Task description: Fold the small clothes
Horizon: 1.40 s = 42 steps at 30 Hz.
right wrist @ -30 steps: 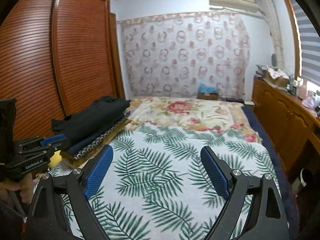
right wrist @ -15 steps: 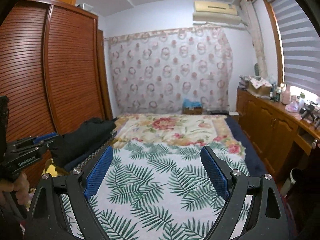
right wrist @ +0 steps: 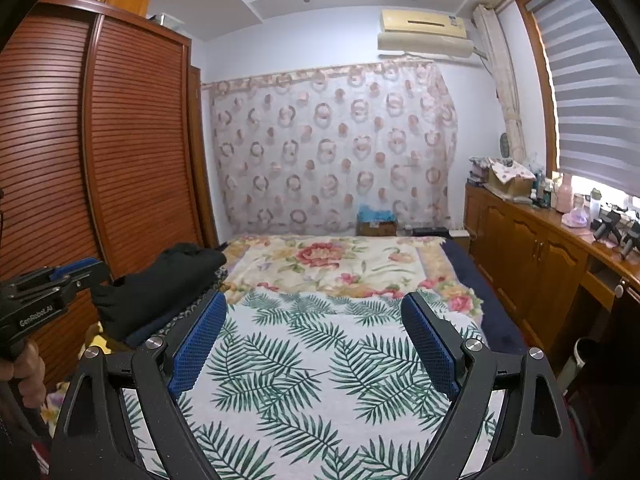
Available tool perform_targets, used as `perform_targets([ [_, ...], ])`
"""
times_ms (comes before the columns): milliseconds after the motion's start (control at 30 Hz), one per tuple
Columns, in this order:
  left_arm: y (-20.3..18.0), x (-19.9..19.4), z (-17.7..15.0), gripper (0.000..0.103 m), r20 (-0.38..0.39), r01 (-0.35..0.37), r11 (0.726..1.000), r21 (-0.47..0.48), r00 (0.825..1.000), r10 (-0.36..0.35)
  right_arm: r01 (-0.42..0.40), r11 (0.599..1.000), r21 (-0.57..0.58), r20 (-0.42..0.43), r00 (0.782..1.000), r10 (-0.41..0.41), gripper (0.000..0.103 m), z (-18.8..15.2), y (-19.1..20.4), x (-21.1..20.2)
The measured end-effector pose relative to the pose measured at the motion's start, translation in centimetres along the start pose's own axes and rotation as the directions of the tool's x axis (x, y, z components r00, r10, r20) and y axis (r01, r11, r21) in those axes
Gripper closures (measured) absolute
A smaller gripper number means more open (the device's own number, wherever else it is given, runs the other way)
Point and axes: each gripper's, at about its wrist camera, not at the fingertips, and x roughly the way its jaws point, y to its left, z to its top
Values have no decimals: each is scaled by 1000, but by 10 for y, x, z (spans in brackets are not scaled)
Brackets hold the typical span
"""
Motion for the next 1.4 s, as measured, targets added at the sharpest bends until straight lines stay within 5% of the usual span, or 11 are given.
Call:
perform_targets([
  [1400,4,0,-1,78,1,-4,1000,3,1000,4,13,1000,8,-4,1000,-13,12,-6,-5,5],
])
